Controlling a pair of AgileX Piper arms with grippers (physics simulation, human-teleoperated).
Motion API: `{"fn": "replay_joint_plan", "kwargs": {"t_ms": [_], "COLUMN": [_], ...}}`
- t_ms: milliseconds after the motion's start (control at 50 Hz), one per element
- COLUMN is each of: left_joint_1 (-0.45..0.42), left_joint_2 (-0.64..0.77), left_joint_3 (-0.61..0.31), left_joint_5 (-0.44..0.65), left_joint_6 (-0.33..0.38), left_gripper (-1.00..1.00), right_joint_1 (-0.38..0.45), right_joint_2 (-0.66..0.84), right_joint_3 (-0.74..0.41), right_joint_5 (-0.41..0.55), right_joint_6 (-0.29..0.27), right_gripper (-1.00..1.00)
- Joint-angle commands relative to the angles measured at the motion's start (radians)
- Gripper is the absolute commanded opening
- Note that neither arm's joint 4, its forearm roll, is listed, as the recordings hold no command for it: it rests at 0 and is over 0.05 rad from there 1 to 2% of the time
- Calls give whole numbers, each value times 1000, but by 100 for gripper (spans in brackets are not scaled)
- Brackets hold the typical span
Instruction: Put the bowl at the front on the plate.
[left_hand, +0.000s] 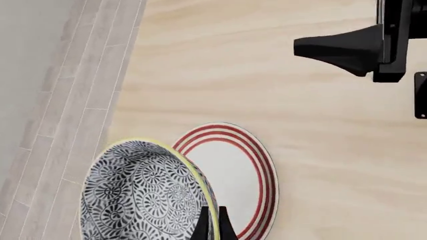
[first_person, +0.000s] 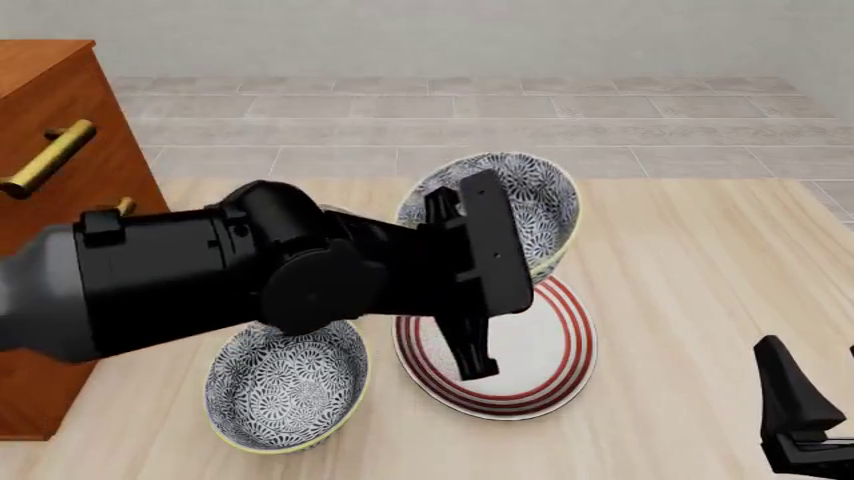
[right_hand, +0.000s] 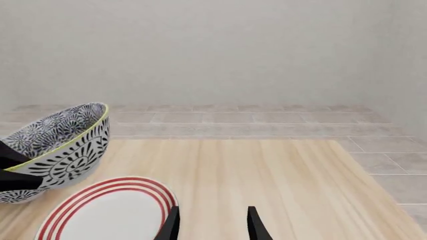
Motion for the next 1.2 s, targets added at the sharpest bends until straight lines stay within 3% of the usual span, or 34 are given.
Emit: {"fn": "replay_joint_plan", "kwargs": {"t_ms": [20,840,1200], "left_joint_1": [13,79,64], "left_joint_2": [66,219,280], "left_joint_3": [-27,-121,-146], "left_joint_5": [-3,-35,-33], "left_joint_6": [16,26,-18], "left_gripper": [-100,-100,-100], "right_joint_1": [4,2,3], "right_joint_2": [0,0,0], "right_joint_3": [1,-1,1], "right_joint_5": [0,-4,-8], "right_joint_6": [-4,-1,4], "right_gripper": [100,100,100]}}
